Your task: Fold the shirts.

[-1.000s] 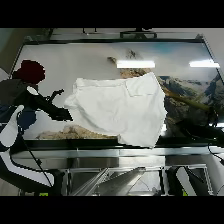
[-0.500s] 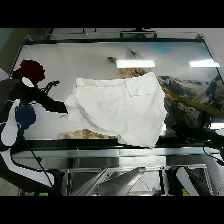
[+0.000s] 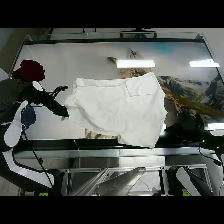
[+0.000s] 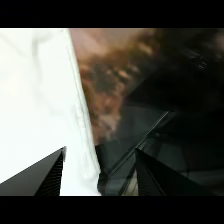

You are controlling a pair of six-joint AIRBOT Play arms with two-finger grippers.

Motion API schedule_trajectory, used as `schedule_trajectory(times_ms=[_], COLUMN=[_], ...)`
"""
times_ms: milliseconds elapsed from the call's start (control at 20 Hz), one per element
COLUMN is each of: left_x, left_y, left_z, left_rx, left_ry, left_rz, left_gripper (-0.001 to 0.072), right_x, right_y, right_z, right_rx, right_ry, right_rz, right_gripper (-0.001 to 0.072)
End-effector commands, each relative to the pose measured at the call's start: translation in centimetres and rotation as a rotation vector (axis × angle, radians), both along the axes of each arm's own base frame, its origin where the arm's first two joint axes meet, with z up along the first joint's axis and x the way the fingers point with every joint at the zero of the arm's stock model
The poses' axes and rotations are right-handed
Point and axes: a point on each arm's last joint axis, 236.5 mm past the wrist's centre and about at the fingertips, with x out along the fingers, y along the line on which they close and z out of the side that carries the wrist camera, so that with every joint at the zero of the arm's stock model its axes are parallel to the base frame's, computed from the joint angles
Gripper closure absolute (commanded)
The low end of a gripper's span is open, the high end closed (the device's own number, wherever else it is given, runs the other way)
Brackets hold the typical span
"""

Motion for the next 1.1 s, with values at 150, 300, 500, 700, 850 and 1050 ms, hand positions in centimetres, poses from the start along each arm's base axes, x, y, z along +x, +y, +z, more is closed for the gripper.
schedule_trajectory(times_ms=[150,300,500,700,850,1050], left_x=[3.1,2.8,2.3,2.5,1.8,4.8], left_y=[0.4,1.2,2.3,2.2,1.8,-1.7], left_z=[1.5,1.6,2.1,3.5,6.9,25.3], left_rx=[0.036,0.035,-0.014,-0.137,-0.296,-0.863], left_ry=[-0.088,-0.071,-0.039,-0.023,0.024,-0.331], left_rz=[0.038,0.055,0.122,0.216,0.307,0.365], left_gripper=[0.0681,0.0681,0.0681,0.0681,0.0682,0.0691], right_x=[-0.6,-1.6,-0.2,1.8,4.5,10.8], right_y=[4.3,6.4,8.6,9.2,8.3,2.5], right_z=[-2.1,-4.0,-4.0,-2.4,2.2,21.5], right_rx=[0.002,0.017,0.065,0.097,0.095,-0.075], right_ry=[0.05,0.116,0.067,-0.018,-0.14,-0.644], right_rz=[0.178,0.26,0.263,0.268,0.292,0.21], right_gripper=[0.021,0.021,0.0373,0.0686,0.0687,0.0687])
